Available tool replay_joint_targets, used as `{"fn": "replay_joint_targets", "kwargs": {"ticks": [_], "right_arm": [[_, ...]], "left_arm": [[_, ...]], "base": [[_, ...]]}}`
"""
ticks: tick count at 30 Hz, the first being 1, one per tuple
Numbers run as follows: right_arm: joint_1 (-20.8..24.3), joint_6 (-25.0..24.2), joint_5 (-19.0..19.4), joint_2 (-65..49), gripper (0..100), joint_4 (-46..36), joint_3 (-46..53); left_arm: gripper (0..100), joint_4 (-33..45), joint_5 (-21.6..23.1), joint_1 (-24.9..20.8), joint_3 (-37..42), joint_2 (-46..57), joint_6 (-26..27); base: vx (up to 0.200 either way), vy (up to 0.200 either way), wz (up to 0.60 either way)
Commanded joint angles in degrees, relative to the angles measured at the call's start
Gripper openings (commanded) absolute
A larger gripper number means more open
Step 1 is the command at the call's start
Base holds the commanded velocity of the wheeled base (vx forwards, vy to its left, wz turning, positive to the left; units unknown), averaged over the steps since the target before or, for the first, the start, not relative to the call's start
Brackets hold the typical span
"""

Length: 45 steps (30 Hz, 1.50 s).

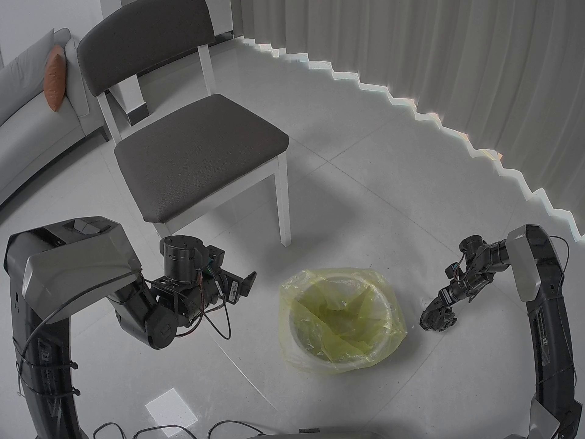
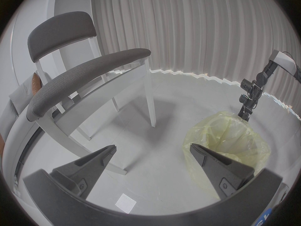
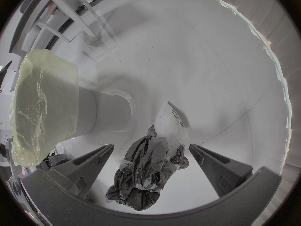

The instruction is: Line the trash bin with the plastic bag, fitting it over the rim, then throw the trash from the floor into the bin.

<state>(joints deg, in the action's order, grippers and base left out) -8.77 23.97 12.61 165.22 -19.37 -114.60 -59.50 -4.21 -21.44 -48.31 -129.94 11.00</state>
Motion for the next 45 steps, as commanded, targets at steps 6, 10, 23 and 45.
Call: {"fn": "replay_joint_targets", "kwargs": {"ticks": [6,10,23,45], "right_arm": [[0.06,0.47,-0.04,0.72,0,-0.14,0.01],[-0.02,1.61,0.05,-0.07,0,-1.55,0.01],[2.88,6.71,3.83,-28.55,0,-3.13,18.45],[28.89,6.62,1.37,-60.45,0,3.99,44.73]], "left_arm": [[100,-2.37,-0.19,0.09,0.32,-1.72,0.25],[100,-2.28,-0.19,0.00,0.41,-1.81,0.34],[100,-2.11,-0.01,-0.35,4.10,6.10,-0.19],[100,-10.37,-5.37,-1.67,19.75,15.68,-0.80]], "base": [[0.000,0.000,0.00],[0.000,0.000,0.00],[0.000,0.000,0.00],[0.000,0.000,0.00]]}}
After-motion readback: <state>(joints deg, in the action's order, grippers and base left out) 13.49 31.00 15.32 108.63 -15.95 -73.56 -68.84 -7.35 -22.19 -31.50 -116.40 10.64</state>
